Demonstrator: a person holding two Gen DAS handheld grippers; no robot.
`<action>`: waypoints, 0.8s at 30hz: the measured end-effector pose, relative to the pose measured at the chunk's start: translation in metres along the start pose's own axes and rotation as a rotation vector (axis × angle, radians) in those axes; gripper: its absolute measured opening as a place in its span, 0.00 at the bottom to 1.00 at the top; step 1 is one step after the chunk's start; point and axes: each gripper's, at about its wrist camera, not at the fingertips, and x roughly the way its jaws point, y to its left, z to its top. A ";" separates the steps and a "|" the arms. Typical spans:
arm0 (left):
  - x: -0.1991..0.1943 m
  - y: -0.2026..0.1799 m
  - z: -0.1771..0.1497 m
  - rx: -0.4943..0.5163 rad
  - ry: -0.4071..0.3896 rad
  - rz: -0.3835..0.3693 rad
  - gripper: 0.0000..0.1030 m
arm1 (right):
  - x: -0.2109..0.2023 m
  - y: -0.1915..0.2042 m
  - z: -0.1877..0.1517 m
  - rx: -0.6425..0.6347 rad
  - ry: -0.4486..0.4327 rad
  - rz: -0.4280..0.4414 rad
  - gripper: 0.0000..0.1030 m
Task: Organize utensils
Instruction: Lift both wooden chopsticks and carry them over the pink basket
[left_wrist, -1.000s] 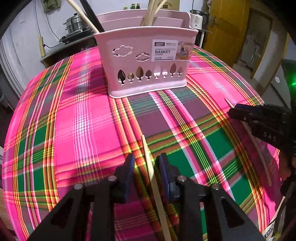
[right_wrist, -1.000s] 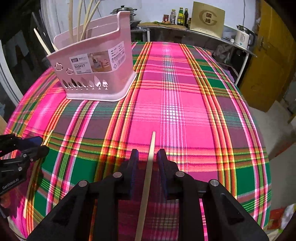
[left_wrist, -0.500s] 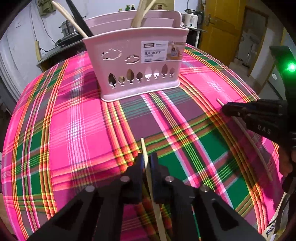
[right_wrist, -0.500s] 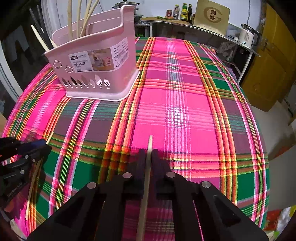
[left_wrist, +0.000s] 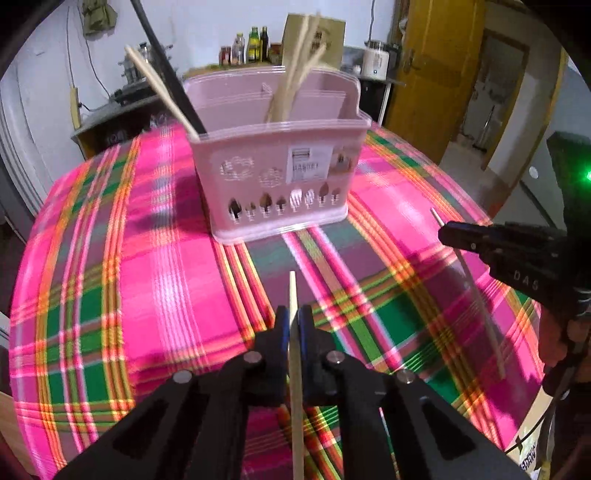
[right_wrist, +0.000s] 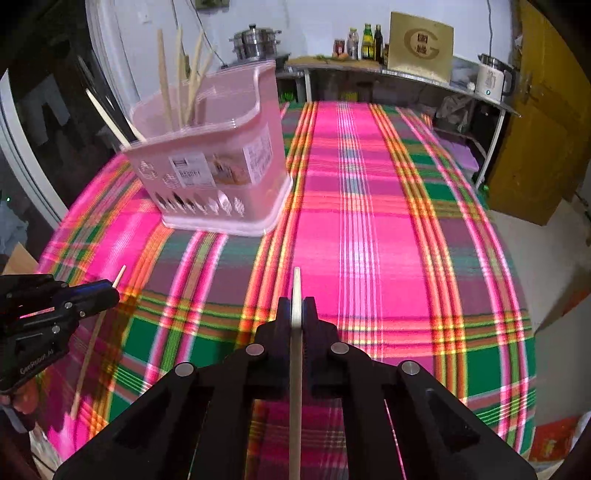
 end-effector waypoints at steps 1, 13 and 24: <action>-0.005 0.000 0.002 0.001 -0.012 -0.003 0.06 | -0.005 0.000 0.005 0.003 -0.015 0.003 0.06; -0.067 0.007 0.026 -0.005 -0.173 -0.033 0.06 | -0.062 0.006 0.021 0.012 -0.168 0.041 0.06; -0.086 0.003 0.017 0.004 -0.203 -0.039 0.06 | -0.089 0.015 0.016 0.000 -0.229 0.055 0.06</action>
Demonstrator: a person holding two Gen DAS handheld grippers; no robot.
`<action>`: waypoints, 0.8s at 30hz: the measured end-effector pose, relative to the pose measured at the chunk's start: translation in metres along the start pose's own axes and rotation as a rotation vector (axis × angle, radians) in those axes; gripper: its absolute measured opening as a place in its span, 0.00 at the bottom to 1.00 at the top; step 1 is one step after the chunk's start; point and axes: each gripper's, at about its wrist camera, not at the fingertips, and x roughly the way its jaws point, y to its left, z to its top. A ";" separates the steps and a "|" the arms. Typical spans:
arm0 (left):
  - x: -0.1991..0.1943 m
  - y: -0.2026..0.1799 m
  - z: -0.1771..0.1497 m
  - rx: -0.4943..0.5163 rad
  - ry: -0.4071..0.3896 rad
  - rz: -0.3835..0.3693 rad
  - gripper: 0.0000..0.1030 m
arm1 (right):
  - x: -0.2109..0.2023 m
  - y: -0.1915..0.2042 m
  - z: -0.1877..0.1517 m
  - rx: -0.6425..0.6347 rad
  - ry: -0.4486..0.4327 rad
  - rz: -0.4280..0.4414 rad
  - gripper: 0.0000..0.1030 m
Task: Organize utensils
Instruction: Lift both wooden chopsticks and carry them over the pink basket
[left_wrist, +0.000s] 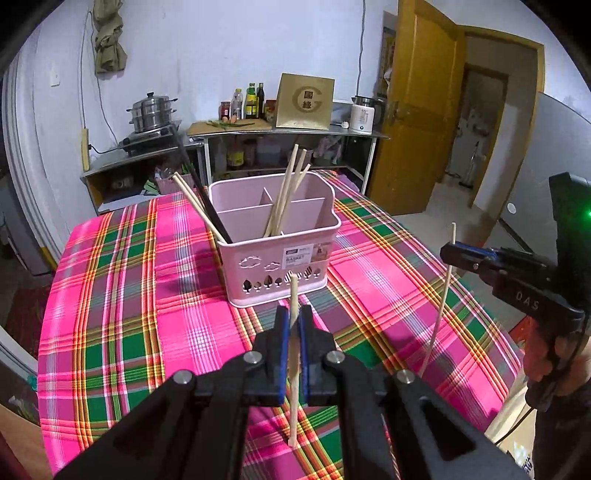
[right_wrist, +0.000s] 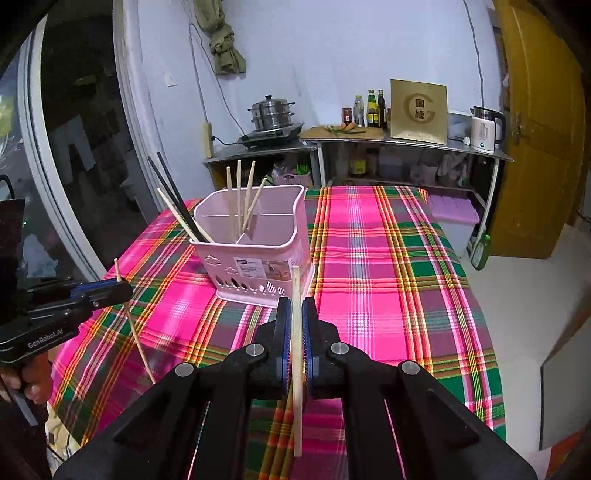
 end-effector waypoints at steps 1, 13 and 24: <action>-0.002 0.000 -0.001 0.001 -0.002 -0.003 0.06 | -0.001 -0.001 0.000 -0.001 0.000 -0.001 0.06; -0.023 -0.006 -0.003 0.022 -0.023 -0.005 0.06 | -0.022 0.005 0.002 -0.023 -0.036 -0.002 0.06; -0.034 -0.001 0.029 0.028 -0.065 0.001 0.06 | -0.035 0.025 0.031 -0.046 -0.113 0.037 0.05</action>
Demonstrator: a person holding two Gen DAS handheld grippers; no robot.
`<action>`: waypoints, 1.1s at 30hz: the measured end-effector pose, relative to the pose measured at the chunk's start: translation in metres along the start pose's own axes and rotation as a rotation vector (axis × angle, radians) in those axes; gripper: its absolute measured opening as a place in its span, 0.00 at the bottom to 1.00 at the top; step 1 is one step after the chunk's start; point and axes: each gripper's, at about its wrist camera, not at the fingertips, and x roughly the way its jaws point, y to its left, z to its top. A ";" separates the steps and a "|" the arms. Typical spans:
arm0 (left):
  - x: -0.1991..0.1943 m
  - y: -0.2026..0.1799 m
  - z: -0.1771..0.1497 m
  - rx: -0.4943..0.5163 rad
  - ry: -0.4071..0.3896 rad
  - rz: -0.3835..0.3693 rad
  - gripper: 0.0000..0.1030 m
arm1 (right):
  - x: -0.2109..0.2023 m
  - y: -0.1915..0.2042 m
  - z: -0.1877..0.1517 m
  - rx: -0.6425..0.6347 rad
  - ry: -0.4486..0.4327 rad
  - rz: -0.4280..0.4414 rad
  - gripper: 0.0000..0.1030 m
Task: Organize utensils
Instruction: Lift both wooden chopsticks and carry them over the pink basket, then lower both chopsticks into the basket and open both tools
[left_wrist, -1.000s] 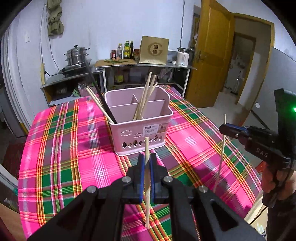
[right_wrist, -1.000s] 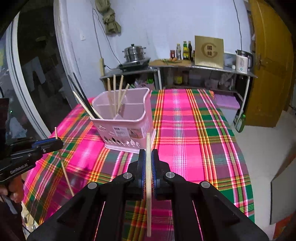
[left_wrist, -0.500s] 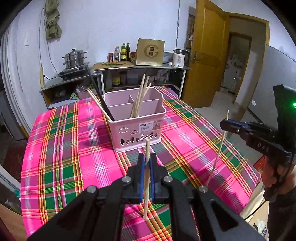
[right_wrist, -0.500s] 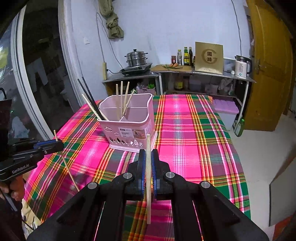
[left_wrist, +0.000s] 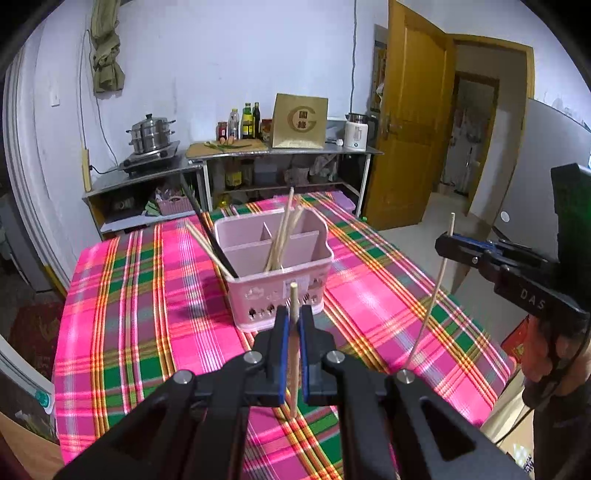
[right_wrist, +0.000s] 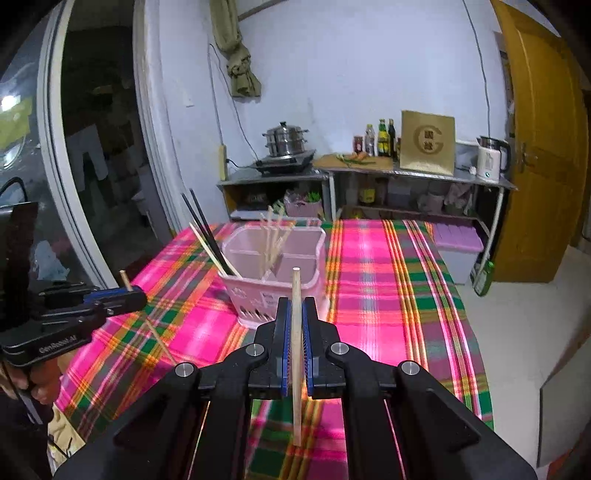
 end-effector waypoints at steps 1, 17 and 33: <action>-0.001 0.001 0.004 0.001 -0.004 0.002 0.06 | 0.001 0.003 0.006 -0.001 -0.012 0.010 0.05; 0.012 0.036 0.088 -0.019 -0.082 0.027 0.06 | 0.041 0.033 0.082 -0.041 -0.140 0.089 0.05; 0.044 0.051 0.132 0.004 -0.138 0.020 0.06 | 0.095 0.032 0.123 -0.011 -0.194 0.136 0.05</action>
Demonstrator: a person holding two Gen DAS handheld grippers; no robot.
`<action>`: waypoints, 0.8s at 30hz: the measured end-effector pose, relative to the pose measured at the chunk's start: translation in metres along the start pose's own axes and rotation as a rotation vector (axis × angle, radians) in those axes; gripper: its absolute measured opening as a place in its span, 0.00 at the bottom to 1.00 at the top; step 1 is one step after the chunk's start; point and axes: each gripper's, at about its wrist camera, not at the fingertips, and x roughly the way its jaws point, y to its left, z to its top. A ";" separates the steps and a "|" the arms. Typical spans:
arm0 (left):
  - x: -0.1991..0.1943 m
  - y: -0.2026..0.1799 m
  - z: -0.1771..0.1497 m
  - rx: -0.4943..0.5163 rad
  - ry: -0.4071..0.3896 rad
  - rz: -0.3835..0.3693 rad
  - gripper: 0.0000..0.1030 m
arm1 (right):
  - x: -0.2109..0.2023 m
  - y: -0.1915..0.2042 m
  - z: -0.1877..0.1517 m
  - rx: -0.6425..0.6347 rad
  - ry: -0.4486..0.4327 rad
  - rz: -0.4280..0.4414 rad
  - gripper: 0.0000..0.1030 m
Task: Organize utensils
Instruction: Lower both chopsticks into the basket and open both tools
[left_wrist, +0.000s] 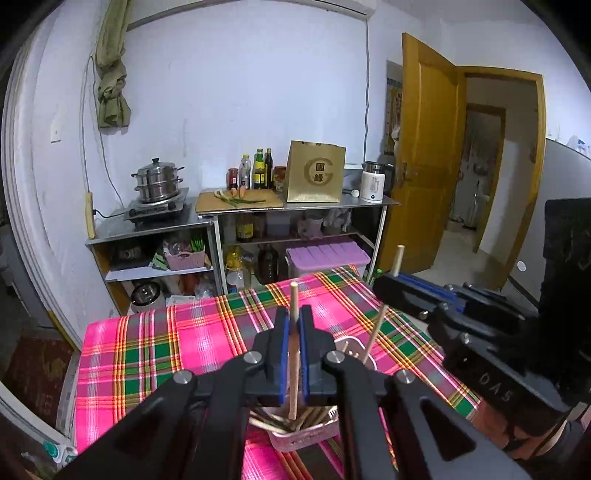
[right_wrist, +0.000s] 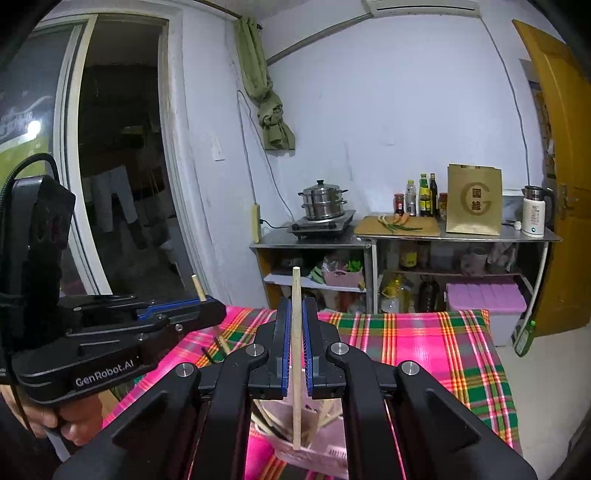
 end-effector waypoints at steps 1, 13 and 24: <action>0.001 0.000 -0.002 -0.003 -0.001 -0.005 0.06 | 0.004 0.000 -0.001 0.001 0.002 0.003 0.05; 0.040 0.009 -0.040 -0.048 0.088 -0.047 0.06 | 0.043 -0.010 -0.046 0.007 0.103 -0.006 0.05; 0.057 0.008 -0.071 -0.075 0.158 -0.032 0.06 | 0.038 -0.015 -0.065 0.011 0.132 -0.031 0.06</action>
